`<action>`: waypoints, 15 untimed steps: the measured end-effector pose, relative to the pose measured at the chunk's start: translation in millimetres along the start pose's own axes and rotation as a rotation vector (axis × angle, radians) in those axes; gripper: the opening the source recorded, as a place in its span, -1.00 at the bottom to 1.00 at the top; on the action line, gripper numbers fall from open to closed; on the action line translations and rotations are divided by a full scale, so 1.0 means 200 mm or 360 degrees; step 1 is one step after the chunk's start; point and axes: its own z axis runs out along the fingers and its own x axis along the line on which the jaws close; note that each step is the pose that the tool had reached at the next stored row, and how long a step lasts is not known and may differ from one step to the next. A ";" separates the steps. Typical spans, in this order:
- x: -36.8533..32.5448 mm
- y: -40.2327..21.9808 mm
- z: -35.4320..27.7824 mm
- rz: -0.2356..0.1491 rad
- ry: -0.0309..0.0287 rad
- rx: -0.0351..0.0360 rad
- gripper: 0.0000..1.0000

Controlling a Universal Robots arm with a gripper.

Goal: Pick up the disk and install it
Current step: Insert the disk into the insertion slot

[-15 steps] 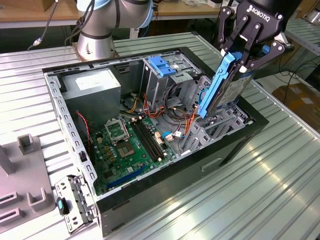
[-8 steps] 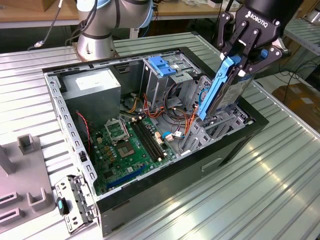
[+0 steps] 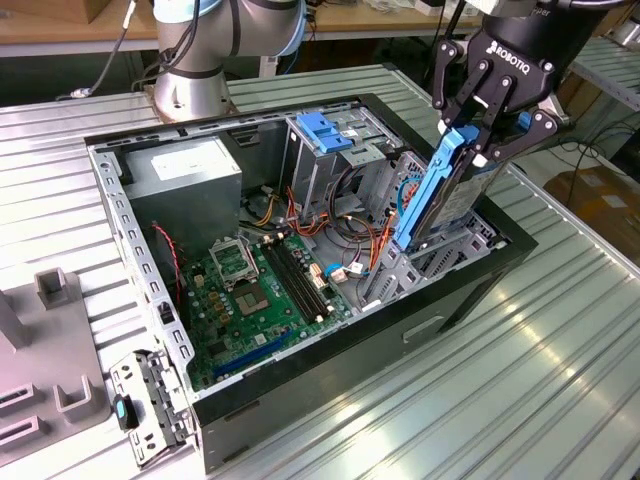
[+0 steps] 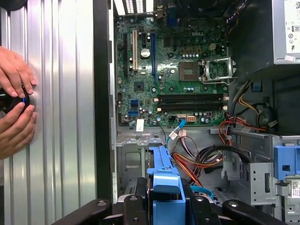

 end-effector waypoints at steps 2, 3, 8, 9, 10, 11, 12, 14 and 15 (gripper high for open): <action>0.000 0.000 0.006 0.0000 0.00000 0.0000 -0.25; 0.000 0.000 0.009 0.0000 -0.00001 0.0000 -0.25; 0.000 0.000 0.024 0.0000 0.00000 0.0000 -0.25; 0.000 0.000 0.027 0.0000 0.00000 0.0000 -0.25; 0.000 0.000 0.029 0.0000 0.00002 0.0000 -0.25; 0.000 0.000 0.031 0.0000 0.00002 0.0000 -0.25; 0.000 -0.001 0.035 0.0000 0.00000 0.0000 -0.25; 0.000 -0.001 0.043 0.0000 0.00001 0.0000 -0.25; 0.000 -0.001 0.047 0.0000 0.00001 0.0000 -0.25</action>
